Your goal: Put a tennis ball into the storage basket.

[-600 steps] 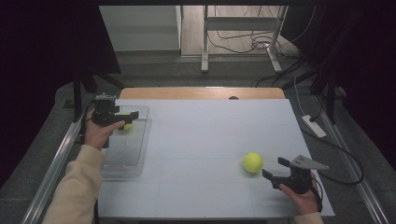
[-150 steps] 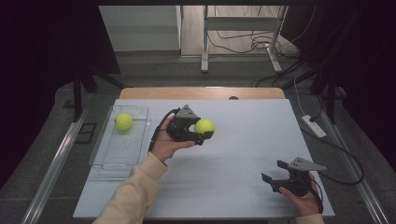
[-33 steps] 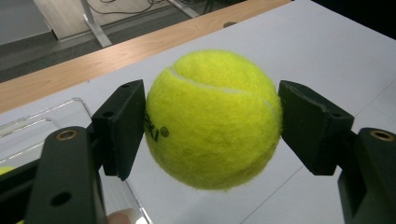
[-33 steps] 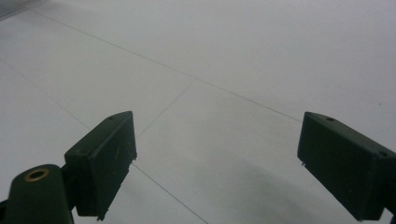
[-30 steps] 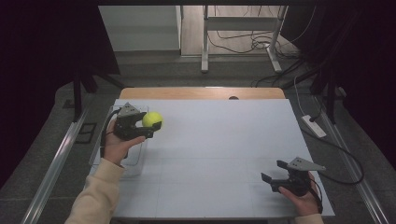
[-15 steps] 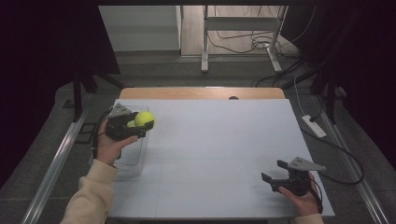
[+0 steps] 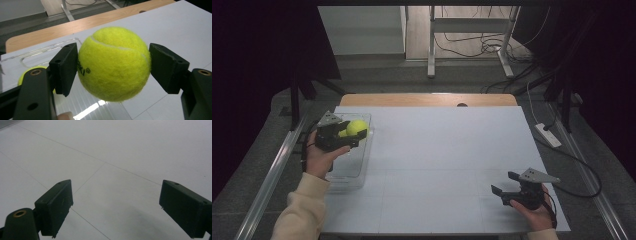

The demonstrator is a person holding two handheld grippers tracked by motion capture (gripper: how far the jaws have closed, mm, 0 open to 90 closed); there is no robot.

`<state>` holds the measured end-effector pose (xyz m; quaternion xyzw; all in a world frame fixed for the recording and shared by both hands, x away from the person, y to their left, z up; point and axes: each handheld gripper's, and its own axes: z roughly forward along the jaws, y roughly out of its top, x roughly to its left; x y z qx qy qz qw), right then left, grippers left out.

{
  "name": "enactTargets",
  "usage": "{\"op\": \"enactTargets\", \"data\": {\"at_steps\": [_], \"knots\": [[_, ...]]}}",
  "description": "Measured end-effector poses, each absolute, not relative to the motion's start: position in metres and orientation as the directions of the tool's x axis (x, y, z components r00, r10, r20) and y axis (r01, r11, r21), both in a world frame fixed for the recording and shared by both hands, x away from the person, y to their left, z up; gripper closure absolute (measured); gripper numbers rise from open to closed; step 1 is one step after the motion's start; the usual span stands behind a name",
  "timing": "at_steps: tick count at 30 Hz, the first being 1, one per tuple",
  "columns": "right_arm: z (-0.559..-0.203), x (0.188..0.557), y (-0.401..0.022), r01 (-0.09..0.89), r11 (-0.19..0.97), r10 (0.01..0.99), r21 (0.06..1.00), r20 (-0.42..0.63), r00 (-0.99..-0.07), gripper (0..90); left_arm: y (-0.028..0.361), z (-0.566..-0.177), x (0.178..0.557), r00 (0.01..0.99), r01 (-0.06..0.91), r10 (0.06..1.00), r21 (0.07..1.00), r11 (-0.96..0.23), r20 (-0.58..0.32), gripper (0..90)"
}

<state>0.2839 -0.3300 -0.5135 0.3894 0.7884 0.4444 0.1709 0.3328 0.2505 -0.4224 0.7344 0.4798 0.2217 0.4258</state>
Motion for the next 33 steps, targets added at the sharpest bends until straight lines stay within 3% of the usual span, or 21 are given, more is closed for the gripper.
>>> {"op": "enactTargets", "data": {"at_steps": [33], "knots": [[-0.514,0.284,-0.329,0.461,0.307,0.764,0.832,0.073,-0.641,11.9,0.305,-0.436,0.329,0.281,0.575,0.956,0.812,-0.103,-0.078,27.7]]}}
